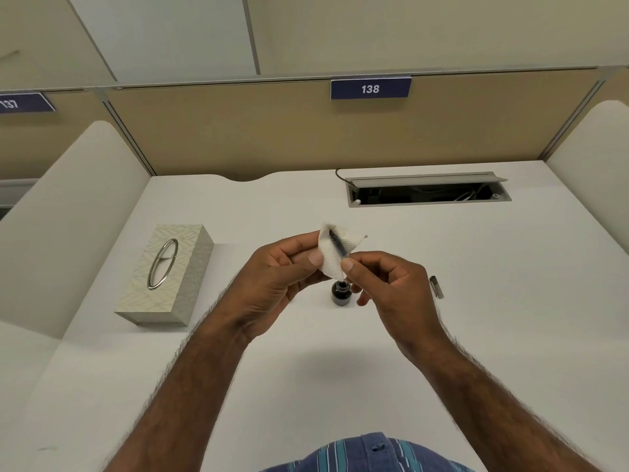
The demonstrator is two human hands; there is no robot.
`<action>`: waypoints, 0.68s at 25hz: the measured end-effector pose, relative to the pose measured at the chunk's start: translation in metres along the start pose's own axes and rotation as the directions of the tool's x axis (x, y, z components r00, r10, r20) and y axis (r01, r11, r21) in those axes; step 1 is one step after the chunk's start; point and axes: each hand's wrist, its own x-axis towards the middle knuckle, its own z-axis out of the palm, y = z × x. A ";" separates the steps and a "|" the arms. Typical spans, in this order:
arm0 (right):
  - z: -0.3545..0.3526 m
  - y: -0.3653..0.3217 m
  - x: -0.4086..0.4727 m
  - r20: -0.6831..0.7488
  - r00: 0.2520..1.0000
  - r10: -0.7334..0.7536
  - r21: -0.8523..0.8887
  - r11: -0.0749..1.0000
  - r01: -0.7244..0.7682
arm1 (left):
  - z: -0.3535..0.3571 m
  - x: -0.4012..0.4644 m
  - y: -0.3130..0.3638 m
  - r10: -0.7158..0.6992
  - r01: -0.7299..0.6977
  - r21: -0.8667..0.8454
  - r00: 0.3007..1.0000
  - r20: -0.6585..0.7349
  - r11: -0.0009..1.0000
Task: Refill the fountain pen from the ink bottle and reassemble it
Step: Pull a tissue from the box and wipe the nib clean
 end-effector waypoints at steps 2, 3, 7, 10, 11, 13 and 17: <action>0.001 -0.002 -0.001 0.016 1.000 -0.004 0.003 1.000 0.004 | 0.002 0.000 -0.002 0.003 -0.003 -0.005 0.999 -0.047 1.000; 0.001 -0.003 -0.001 0.026 1.000 -0.006 0.000 1.000 0.006 | 0.003 0.001 -0.002 0.003 -0.003 -0.002 0.996 -0.090 1.000; 0.003 -0.005 -0.004 0.072 0.997 -0.006 -0.039 0.999 0.009 | 0.013 0.004 -0.006 0.020 -0.010 0.051 0.982 -0.190 0.999; 0.005 -0.004 -0.004 0.069 0.998 -0.009 -0.048 0.999 0.013 | 0.023 0.005 -0.006 0.015 -0.001 0.068 0.979 -0.205 0.998; 0.005 -0.004 -0.005 0.063 0.998 -0.012 -0.054 0.998 0.016 | 0.025 0.005 -0.005 0.017 -0.005 0.058 0.978 -0.209 0.998; 0.004 -0.004 -0.005 0.051 0.999 -0.017 -0.070 0.997 0.020 | 0.027 0.005 -0.006 0.032 -0.029 0.018 0.979 -0.201 0.999; 0.004 -0.004 -0.006 0.041 0.999 -0.013 -0.055 0.998 0.015 | 0.031 0.005 -0.006 0.044 -0.050 -0.024 0.971 -0.234 0.998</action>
